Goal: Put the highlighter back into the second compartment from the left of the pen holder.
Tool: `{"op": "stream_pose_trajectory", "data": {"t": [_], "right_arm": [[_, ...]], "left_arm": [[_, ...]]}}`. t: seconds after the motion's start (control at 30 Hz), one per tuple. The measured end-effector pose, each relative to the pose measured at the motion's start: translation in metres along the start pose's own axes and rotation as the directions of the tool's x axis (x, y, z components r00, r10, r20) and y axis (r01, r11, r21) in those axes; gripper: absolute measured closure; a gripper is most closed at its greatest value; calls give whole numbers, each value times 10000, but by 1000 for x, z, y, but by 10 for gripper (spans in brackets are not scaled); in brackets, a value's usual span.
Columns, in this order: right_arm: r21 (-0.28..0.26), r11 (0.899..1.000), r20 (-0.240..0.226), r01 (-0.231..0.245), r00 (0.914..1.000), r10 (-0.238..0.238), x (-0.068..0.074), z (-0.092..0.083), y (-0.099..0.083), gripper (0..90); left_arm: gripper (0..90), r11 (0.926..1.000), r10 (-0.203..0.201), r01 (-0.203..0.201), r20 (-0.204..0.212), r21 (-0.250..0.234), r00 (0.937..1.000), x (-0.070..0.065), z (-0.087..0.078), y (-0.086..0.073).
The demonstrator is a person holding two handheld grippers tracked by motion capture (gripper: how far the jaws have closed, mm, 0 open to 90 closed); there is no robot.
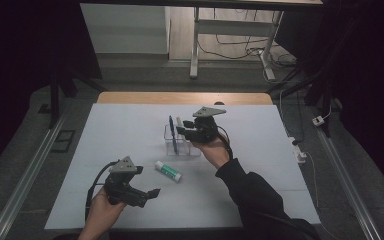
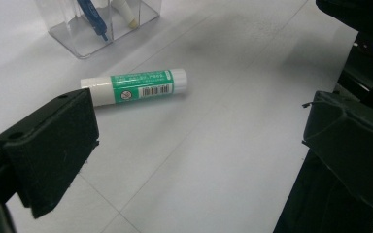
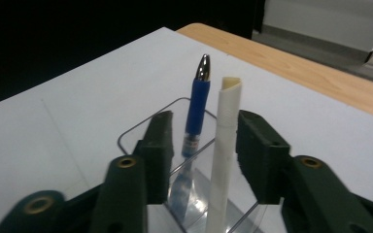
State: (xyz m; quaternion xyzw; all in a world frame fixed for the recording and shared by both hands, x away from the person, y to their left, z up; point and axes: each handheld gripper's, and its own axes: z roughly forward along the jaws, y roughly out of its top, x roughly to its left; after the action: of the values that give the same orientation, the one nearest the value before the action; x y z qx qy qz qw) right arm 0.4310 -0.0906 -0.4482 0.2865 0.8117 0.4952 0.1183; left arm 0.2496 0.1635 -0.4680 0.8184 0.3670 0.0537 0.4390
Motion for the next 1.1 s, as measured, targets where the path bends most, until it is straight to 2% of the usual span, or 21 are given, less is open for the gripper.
{"op": "stream_pose_trajectory", "data": {"t": [0.1, 0.2, 0.37, 0.57, 0.63, 0.8, 0.9, 1.1], "right_arm": [[110, 9999, -43, 20, 10000, -20, 1, -3, 1, 465], [247, 9996, -303, 119, 9995, -112, 3, -7, 2, 407], [371, 9980, -226, 513, 9985, -504, 9, -14, 4, 304], [561, 9968, -469, 569, 9974, -543, 15, -24, 6, 204], [826, 9950, -532, 558, 9973, -515, 17, -26, 7, 150], [1260, 9883, -742, 864, 9942, -775, 28, -29, 6, 57], [1449, 9835, -814, 1085, 9919, -974, 35, -29, 4, 11], [1606, 9776, -1053, 1361, 9872, -1201, 48, -29, 3, 0]], "left_arm": [[0, 9999, -87, 87, -3, -83, 10000, 1, -3, -1], [0, 9999, -122, 121, -33, -105, 9999, 1, -6, -3], [0, 9997, -203, 202, -79, -143, 9998, 2, -9, -6], [0, 9994, -274, 271, -172, -196, 9995, 2, -14, -9], [0, 9994, -279, 275, -224, -198, 9994, 2, -15, -10], [0, 9993, -292, 285, -295, -223, 9991, 3, -19, -12], [0, 9993, -298, 291, -291, -252, 9991, 2, -21, -13], [0, 9989, -390, 380, -353, -289, 9986, 2, -25, -18]]}}
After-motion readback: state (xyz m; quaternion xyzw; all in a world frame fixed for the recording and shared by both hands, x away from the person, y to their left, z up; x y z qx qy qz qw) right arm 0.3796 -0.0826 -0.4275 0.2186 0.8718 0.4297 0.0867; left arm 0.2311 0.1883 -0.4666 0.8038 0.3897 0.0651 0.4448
